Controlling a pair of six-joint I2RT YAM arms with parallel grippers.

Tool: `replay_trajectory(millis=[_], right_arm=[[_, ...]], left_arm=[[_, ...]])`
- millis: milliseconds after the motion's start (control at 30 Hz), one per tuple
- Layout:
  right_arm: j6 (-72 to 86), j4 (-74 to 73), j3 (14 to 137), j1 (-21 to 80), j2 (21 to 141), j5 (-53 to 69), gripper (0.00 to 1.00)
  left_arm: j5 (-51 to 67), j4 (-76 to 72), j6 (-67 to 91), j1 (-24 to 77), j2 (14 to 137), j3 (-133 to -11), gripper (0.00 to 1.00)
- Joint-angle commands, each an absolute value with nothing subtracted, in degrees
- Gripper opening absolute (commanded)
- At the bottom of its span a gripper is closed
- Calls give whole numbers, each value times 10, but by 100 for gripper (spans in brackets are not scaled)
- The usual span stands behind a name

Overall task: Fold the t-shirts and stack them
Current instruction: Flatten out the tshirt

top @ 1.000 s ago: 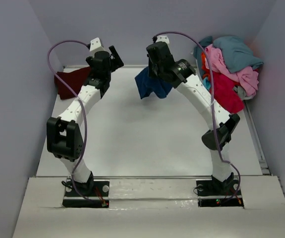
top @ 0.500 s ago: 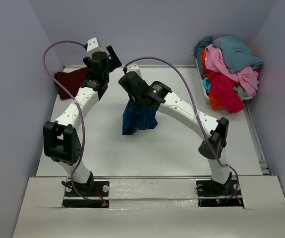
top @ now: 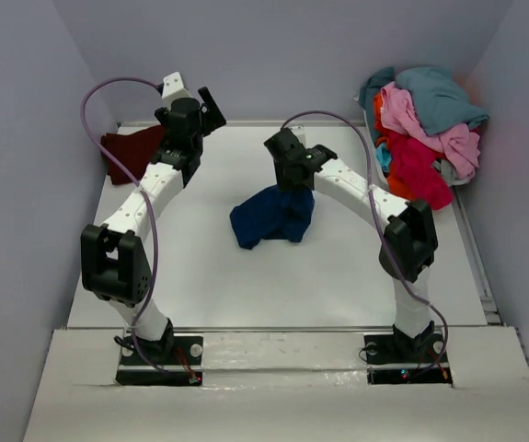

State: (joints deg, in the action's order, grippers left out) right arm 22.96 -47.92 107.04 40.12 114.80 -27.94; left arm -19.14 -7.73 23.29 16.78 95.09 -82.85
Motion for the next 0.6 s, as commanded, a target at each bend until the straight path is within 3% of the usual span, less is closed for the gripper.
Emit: replay_trajectory(millis=[0, 67, 100, 133, 300, 567], right_arm=[[240, -420, 1078, 407, 1129, -265, 76], [238, -409, 1078, 401, 1133, -262, 87], [237, -407, 1085, 401, 1137, -261, 98], [238, -409, 1092, 396, 1144, -260, 100], [257, -404, 1079, 370, 1161, -255, 100], [272, -327, 930, 310, 1064, -224, 100]], left_arm=[[-194, -105, 232, 175, 949, -828, 99], [-199, -106, 231, 181, 949, -820, 99], [-201, -106, 230, 181, 949, -817, 99], [-201, -106, 233, 186, 951, -816, 99], [-249, -102, 247, 242, 947, -778, 98], [-307, -115, 267, 278, 927, -713, 98]])
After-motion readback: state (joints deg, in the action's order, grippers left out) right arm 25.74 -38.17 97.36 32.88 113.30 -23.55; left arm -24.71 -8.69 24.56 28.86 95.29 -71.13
